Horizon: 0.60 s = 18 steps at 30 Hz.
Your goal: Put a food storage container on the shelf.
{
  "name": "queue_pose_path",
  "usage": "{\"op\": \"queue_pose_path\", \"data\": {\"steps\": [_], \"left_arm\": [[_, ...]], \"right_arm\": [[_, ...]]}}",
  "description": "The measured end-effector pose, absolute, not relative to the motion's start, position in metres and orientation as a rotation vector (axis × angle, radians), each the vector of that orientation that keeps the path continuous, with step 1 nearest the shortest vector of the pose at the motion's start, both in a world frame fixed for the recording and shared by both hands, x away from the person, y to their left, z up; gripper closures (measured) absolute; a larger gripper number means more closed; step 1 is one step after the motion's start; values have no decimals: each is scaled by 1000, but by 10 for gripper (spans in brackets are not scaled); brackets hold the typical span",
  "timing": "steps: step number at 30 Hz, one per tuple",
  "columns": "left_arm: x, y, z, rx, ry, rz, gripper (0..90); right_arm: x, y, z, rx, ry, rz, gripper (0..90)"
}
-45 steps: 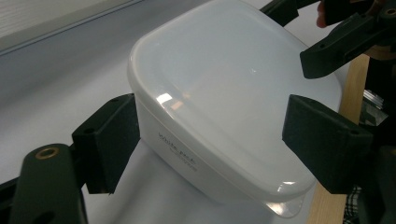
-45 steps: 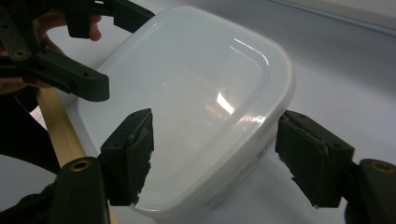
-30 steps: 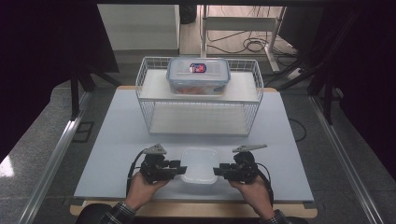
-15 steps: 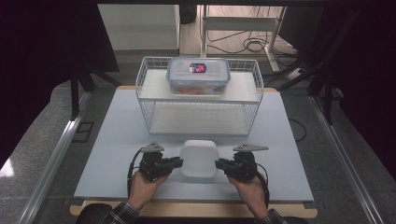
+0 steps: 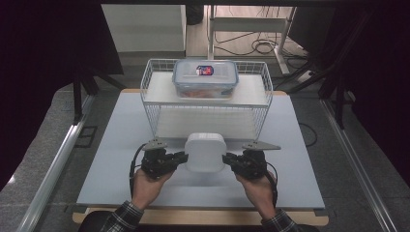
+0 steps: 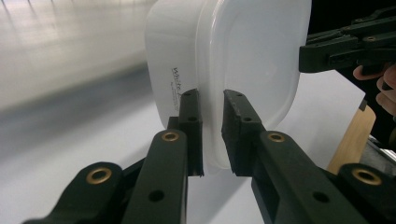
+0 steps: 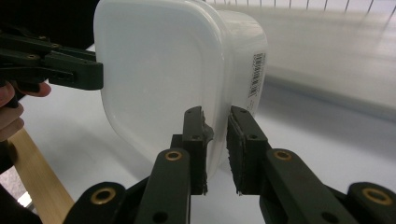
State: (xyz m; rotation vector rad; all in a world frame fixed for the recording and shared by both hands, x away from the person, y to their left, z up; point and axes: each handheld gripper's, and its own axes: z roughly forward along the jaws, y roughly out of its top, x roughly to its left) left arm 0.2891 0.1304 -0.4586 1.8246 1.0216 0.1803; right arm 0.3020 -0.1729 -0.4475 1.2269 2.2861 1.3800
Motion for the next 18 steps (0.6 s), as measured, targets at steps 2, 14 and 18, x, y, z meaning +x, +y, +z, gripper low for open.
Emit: {"op": "queue_pose_path", "data": {"steps": [2, 14, 18], "left_arm": [[291, 131, -449, 1823, 1008, 205, 790], [303, 131, -408, 1811, 960, 274, 791], [307, 133, -395, 1803, 948, 284, 791]], "right_arm": [[304, -172, -441, 1214, 2273, 1396, 774], [318, -173, -405, 1163, 2209, 1457, 772], [322, -173, -393, 1145, 2194, 1478, 772]]}}
